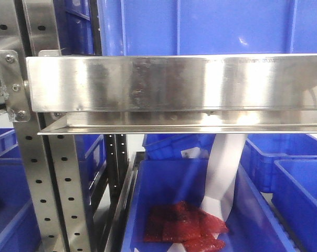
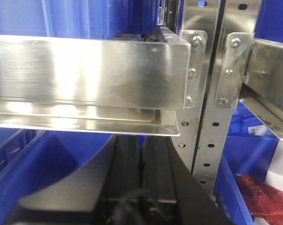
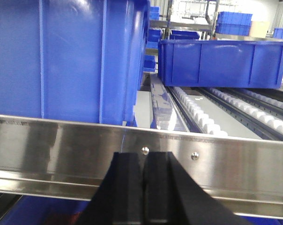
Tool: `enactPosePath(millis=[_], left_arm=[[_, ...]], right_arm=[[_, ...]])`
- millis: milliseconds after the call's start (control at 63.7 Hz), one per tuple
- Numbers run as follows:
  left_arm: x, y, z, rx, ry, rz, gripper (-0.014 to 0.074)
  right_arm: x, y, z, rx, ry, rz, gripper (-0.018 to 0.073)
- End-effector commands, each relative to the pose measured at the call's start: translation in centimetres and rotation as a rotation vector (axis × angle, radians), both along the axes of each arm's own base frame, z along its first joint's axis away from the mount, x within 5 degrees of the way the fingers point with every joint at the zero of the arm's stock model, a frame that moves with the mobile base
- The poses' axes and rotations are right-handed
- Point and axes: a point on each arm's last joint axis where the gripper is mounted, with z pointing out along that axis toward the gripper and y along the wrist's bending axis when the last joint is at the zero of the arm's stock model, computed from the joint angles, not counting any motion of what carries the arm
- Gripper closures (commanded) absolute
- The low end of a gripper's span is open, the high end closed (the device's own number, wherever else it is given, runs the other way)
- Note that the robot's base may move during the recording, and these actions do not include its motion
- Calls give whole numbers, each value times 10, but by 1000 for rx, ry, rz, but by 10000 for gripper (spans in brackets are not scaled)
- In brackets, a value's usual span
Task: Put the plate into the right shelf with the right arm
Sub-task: 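Withdraw the right gripper up out of the bin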
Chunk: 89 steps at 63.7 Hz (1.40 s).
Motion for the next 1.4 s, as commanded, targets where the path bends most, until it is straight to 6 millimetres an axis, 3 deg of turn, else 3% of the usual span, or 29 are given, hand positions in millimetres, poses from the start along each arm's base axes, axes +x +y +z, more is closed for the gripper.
enactPosePath(millis=[0,141,251,392,643,1381], left_arm=[[0,0,5,-2,-84,-1,643],[0,0,5,-2,-84,-1,643],[0,0,5,-2,-84,-1,643],[0,0,5,-2,-84,-1,643],[0,0,5,-2,-84,-1,643],[0,0,5,-2,-84,-1,643]], right_arm=[[0,0,15,-6,-89,0,507],[1,0,10,-6,-79,0,507],[3,1,-7,-1,-48,2,507],[3,1,-25,136,-20,14,507],[3,1,-25,19,-18,4,507],[3,1,-20,21,-72,8,507]])
